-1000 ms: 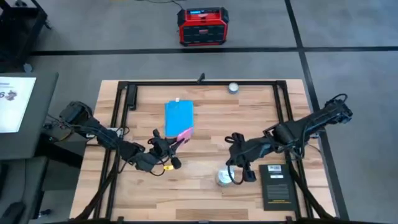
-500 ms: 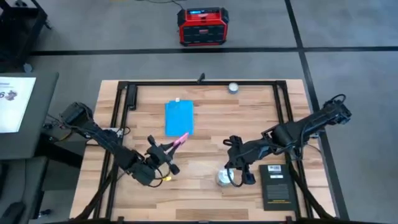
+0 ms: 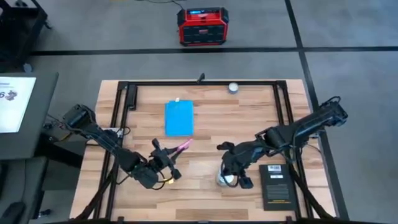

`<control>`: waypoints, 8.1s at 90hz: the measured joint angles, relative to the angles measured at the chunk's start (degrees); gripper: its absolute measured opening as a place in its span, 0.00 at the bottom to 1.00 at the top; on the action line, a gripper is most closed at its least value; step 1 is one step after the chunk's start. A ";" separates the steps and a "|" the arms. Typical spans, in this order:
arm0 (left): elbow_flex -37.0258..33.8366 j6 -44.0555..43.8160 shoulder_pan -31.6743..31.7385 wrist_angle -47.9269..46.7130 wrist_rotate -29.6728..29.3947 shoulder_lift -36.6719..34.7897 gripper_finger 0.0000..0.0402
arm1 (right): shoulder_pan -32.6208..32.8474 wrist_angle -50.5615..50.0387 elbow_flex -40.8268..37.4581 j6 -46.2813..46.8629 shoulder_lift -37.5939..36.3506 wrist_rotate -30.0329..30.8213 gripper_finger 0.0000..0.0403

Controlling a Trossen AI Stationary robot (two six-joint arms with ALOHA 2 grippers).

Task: Apply microfiber cloth
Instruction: Spray the device using the spray bottle

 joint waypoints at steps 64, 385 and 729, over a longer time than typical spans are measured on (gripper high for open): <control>0.00 -0.47 0.25 -1.47 1.10 0.00 0.01 | -1.80 -4.51 0.18 -0.44 1.43 8.73 0.00; -4.33 13.47 19.48 28.51 24.99 3.84 0.01 | -4.14 -23.46 15.75 -6.44 6.30 1.44 0.00; -4.04 15.21 20.24 31.76 26.27 3.65 0.01 | -6.23 -25.52 15.74 -8.98 9.28 -0.12 0.00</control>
